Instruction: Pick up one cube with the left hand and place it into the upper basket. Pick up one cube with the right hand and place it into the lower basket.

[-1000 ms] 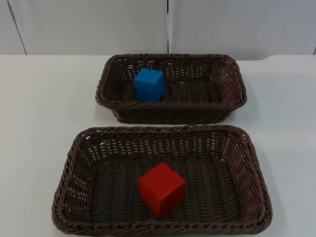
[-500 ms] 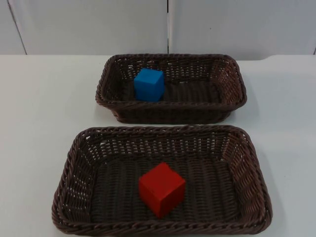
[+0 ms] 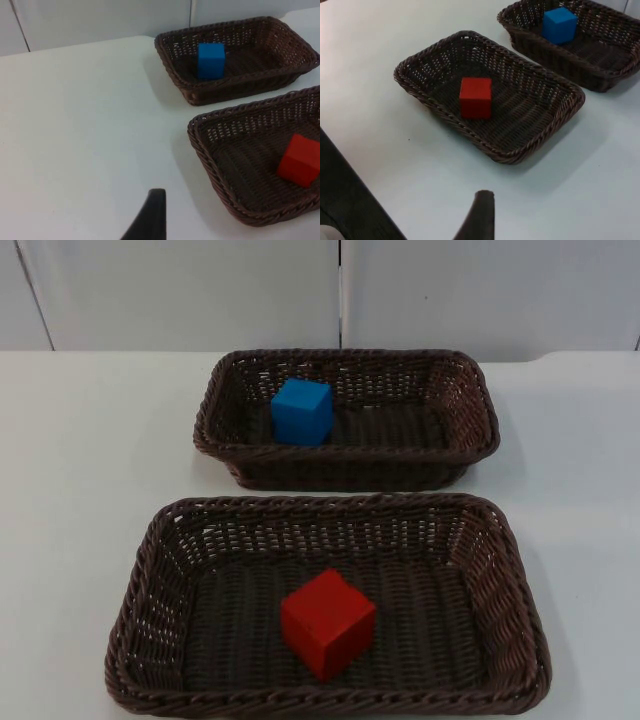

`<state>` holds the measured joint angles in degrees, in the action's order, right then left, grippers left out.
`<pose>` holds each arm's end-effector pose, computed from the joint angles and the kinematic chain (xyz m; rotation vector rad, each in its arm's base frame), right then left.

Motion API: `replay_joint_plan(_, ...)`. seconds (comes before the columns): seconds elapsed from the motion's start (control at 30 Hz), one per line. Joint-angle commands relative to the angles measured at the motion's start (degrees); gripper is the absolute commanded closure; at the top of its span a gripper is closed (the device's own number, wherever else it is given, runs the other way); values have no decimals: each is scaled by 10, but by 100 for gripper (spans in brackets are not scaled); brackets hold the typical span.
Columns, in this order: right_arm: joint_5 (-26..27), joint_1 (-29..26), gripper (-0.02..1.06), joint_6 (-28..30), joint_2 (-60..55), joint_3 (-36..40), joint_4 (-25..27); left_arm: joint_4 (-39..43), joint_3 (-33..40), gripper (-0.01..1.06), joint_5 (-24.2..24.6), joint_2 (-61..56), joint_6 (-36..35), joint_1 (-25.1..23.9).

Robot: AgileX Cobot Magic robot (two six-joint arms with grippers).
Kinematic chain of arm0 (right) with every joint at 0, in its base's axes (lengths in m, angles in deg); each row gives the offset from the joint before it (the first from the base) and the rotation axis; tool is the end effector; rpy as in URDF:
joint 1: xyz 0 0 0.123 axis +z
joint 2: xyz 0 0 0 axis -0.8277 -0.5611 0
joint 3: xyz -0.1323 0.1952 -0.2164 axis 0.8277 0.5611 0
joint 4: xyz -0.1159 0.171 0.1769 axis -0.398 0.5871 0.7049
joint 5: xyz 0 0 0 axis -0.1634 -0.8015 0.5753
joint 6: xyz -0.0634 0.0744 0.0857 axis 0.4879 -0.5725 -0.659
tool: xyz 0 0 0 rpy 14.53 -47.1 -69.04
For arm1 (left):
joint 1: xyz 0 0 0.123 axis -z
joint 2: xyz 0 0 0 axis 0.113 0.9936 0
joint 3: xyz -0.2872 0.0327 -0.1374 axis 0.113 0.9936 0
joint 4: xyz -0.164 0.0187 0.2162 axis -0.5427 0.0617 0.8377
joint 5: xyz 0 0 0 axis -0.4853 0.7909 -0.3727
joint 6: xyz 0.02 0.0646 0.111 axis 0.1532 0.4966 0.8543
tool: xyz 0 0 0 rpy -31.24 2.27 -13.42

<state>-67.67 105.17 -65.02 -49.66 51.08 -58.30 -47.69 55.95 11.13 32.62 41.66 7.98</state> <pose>0.0127 0.0022 0.2731 -0.8299 1.9071 0.4692 0.0093 -0.0117 0.2787 0.2891 1.9927 -0.2374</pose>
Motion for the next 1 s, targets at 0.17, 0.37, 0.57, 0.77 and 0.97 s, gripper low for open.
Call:
replay_joint_plan(0.17,0,0,0,-3,2,1,0,4,2,0,1,-3,-3,2)
replay_joint_plan(0.37,0,0,-1,-1,2,1,1,4,2,0,2,-3,-3,2)
replay_joint_plan(0.57,0,0,-1,-1,2,1,1,4,2,0,3,-3,-3,2)
replay_joint_plan(0.77,0,0,-1,0,2,1,3,6,2,0,1,-3,-3,2)
replay_joint_plan(0.97,0,0,-1,0,2,1,4,6,2,0,1,-3,-3,2)
